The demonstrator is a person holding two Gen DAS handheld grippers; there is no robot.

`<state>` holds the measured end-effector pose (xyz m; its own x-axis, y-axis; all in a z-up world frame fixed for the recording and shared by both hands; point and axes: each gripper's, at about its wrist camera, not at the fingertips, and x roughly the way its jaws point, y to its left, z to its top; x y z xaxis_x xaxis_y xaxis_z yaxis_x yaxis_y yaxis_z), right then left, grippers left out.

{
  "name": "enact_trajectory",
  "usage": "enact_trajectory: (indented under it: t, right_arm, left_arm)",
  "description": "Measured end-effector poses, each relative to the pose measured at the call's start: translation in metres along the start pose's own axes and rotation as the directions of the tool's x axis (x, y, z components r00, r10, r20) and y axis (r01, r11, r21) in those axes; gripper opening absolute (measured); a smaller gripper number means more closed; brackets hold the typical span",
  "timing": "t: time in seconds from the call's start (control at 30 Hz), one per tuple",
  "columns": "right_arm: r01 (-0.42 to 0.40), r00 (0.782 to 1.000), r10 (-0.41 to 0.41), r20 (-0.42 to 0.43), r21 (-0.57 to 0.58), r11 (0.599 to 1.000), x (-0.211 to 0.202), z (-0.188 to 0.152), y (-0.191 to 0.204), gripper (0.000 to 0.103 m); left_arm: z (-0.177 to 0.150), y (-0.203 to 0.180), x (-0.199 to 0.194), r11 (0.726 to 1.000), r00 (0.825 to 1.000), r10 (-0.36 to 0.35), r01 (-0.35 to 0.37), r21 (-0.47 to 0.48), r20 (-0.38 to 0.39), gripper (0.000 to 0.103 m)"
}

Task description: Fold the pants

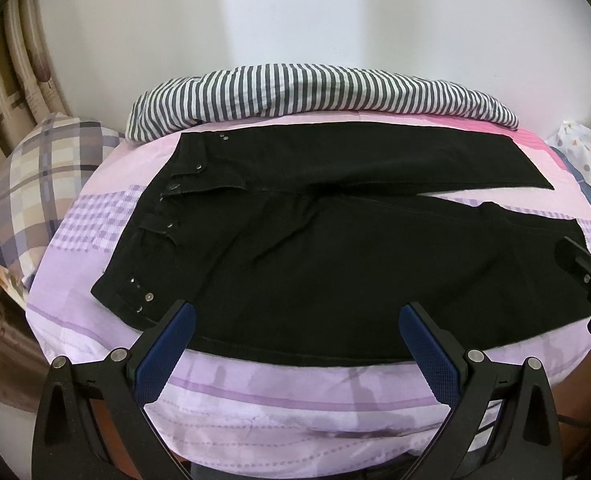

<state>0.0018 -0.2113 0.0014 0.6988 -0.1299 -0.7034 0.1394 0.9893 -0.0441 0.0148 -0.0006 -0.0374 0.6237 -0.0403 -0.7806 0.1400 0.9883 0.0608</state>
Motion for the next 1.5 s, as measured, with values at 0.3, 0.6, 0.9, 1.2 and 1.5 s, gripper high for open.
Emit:
enact_trajectory:
  t: [0.3,0.6,0.9,1.2,1.5]
  right_arm:
    - [-0.005,1.000,0.005,-0.003,-0.004,1.000,0.001,0.002,0.000,0.102]
    - [-0.010,1.000,0.010,-0.004,-0.002,1.000,0.001,0.001,-0.001,0.102]
    - [-0.020,1.000,0.020,-0.022,-0.002,1.000,0.007,0.002,-0.001,0.102]
    - [-0.033,0.999,0.033,-0.026,0.016,0.999,0.023,0.021,-0.011,0.102]
    - [-0.135,0.989,0.137,-0.054,0.037,0.990,0.066,0.062,-0.008,0.102]
  left_arm:
    - [0.000,0.001,0.002,1.000,1.000,0.002,-0.002,-0.010,-0.009,0.101]
    - [0.000,0.002,0.002,1.000,1.000,0.001,-0.002,-0.014,-0.011,0.101]
    - [0.003,0.006,0.006,0.999,1.000,-0.020,0.020,-0.033,-0.012,0.101]
    - [0.048,0.053,0.027,0.994,1.000,-0.026,0.026,-0.103,0.006,0.101]
    - [0.118,0.130,0.070,0.984,0.999,-0.028,0.031,-0.174,0.018,0.098]
